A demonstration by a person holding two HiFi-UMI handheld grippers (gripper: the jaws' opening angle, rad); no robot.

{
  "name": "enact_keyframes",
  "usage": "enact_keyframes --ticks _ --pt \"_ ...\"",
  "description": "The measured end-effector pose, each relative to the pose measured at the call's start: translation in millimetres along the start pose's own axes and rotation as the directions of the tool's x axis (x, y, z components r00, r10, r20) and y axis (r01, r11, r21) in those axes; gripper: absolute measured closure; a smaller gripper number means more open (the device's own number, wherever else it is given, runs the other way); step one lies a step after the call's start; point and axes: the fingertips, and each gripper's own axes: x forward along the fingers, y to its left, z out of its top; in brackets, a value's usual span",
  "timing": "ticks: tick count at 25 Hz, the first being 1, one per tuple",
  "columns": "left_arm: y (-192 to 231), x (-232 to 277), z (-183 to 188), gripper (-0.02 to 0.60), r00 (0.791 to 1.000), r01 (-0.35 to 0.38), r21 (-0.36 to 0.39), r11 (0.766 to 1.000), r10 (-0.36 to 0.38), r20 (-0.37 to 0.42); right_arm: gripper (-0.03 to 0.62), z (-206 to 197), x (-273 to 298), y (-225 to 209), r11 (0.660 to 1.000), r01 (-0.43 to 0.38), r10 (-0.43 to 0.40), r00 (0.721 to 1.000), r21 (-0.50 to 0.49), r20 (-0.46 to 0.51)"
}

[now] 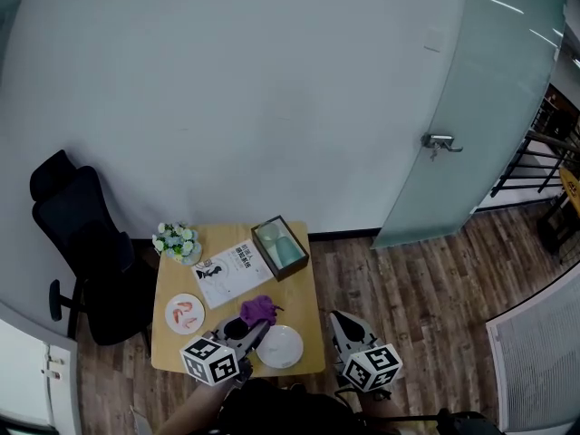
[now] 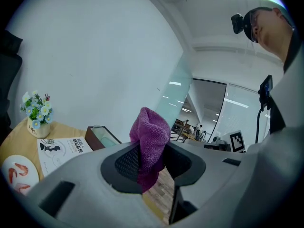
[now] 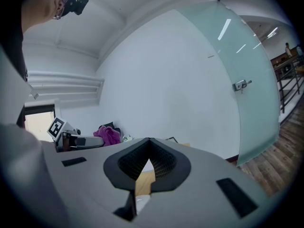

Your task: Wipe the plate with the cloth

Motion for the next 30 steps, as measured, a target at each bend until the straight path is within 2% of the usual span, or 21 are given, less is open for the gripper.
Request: enact_keyframes --ticks 3,6,12,18,26,30 --pt "15 1 8 0.449 1.000 -0.003 -0.003 1.000 0.003 0.001 0.594 8 8 1 1.000 0.009 -0.009 1.000 -0.009 0.016" --pt "20 3 19 0.449 0.999 0.030 0.016 0.999 -0.030 0.011 0.594 10 8 2 0.999 0.037 -0.038 0.999 0.031 0.039" --pt "26 -4 29 0.448 0.998 0.058 0.027 0.998 -0.058 0.016 0.594 4 13 17 0.998 0.059 -0.059 0.998 0.022 0.022" --pt "35 -20 17 0.449 0.999 0.046 -0.017 0.999 -0.046 0.004 0.594 -5 18 37 0.998 0.054 -0.054 0.999 0.023 0.000" --pt "43 -32 8 0.448 1.000 0.027 -0.045 0.999 -0.028 -0.003 0.594 -13 15 37 0.997 0.072 -0.071 0.997 0.038 -0.029" --pt "52 -39 -16 0.448 0.999 0.002 -0.082 0.997 -0.006 -0.049 0.594 -33 16 44 0.996 0.058 -0.052 0.996 0.073 -0.073"
